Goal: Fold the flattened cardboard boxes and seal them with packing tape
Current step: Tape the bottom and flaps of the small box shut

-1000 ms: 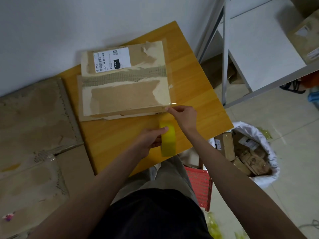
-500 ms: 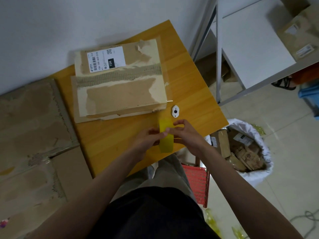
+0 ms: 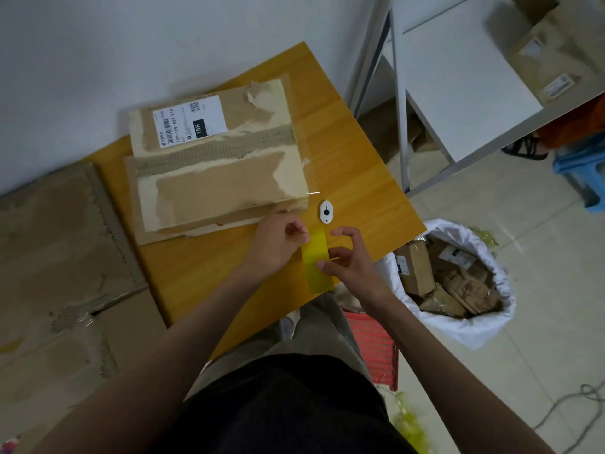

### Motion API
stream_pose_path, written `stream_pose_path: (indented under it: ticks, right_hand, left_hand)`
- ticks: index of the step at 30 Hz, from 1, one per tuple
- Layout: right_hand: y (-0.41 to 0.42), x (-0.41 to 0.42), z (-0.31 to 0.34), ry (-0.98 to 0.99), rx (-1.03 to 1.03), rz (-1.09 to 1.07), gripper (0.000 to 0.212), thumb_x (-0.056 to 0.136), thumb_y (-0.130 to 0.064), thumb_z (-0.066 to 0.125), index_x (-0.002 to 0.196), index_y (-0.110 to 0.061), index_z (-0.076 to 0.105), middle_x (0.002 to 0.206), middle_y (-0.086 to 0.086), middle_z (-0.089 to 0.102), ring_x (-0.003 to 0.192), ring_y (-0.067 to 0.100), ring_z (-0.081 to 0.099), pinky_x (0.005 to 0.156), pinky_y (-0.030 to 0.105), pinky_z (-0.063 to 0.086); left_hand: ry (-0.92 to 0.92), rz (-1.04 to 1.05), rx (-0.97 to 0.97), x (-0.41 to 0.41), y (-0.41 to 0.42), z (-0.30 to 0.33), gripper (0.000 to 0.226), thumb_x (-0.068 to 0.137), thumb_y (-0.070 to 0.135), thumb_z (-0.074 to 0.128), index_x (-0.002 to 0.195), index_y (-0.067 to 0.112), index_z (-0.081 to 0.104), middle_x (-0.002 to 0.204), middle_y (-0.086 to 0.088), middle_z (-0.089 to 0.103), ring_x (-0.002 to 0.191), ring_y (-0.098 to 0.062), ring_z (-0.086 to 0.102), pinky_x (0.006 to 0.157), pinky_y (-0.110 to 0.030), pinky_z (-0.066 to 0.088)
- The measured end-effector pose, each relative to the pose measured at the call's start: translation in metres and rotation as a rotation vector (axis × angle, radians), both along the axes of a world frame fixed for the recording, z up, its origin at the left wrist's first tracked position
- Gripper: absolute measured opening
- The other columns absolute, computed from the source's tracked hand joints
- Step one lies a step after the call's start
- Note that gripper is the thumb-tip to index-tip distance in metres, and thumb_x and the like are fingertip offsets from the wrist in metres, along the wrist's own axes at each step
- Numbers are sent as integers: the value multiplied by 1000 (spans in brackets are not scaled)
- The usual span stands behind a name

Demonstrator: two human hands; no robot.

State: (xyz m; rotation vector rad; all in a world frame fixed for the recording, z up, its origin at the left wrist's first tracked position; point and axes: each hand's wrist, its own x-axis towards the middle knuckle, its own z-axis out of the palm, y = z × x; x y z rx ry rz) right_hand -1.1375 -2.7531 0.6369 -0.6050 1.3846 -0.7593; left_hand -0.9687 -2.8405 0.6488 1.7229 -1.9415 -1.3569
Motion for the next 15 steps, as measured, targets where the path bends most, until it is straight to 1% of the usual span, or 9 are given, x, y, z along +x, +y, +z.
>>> stream_pose_path:
  ticks: [1, 3, 5, 6, 8, 10, 12, 15]
  right_hand:
    - [1, 1, 0, 20, -13, 6, 58, 86, -4, 75, 127, -27, 42, 104, 25, 69, 96, 39, 67, 89, 58, 54]
    - [2, 2, 0, 67, -34, 17, 61, 86, -9, 76, 129, -37, 43, 105, 23, 69, 101, 42, 65, 89, 61, 52]
    - [4, 2, -1, 102, -49, 22, 61, 86, -13, 77, 129, -41, 44, 105, 21, 69, 100, 41, 64, 88, 62, 51]
    - [6, 2, -2, 112, -56, 24, 61, 86, -15, 77, 129, -42, 44, 105, 21, 69, 100, 41, 65, 87, 62, 51]
    - [10, 2, -2, 121, -66, 34, 61, 85, -18, 77, 130, -42, 43, 105, 19, 69, 99, 39, 65, 87, 62, 51]
    - [13, 2, -3, 118, -74, 39, 61, 85, -20, 78, 130, -42, 43, 105, 19, 69, 98, 38, 65, 87, 62, 52]
    - [14, 2, -2, 115, -83, 45, 61, 84, -21, 77, 131, -42, 43, 103, 18, 69, 97, 38, 65, 87, 61, 52]
    - [15, 3, -2, 127, -100, 65, 61, 84, -23, 77, 131, -42, 43, 100, 13, 70, 92, 33, 67, 84, 57, 55]
  left_hand:
    - [-4, -9, -10, -1, 1, 0, 14, 83, 10, 77, 78, 20, 67, 93, -1, 65, 84, -16, 62, 86, -39, 53]
    - [-49, -42, -38, -4, 5, 0, 11, 89, 12, 71, 83, 19, 65, 93, 0, 64, 86, -15, 59, 85, -37, 51]
    - [-82, -52, -69, -4, 7, -2, 4, 92, 14, 68, 90, 14, 64, 97, -1, 63, 91, -15, 57, 86, -35, 49]
    - [-72, -41, -71, -4, 7, -2, 5, 92, 14, 68, 94, 13, 64, 100, -2, 62, 92, -15, 58, 86, -33, 49]
    - [-38, -29, -47, -3, 7, 0, 17, 89, 14, 71, 106, 13, 65, 106, -3, 64, 95, -14, 60, 88, -30, 50]
    - [-51, -73, -16, -2, 5, 2, 28, 88, 14, 73, 115, 13, 67, 109, -4, 67, 98, -16, 62, 93, -34, 50]
    - [-88, -113, -4, -3, 3, 3, 28, 88, 14, 74, 116, 11, 71, 107, -5, 71, 99, -17, 64, 97, -38, 50]
    - [-118, -138, -12, -4, 1, 5, 23, 88, 14, 74, 110, 11, 75, 105, -4, 74, 98, -16, 66, 97, -37, 51]
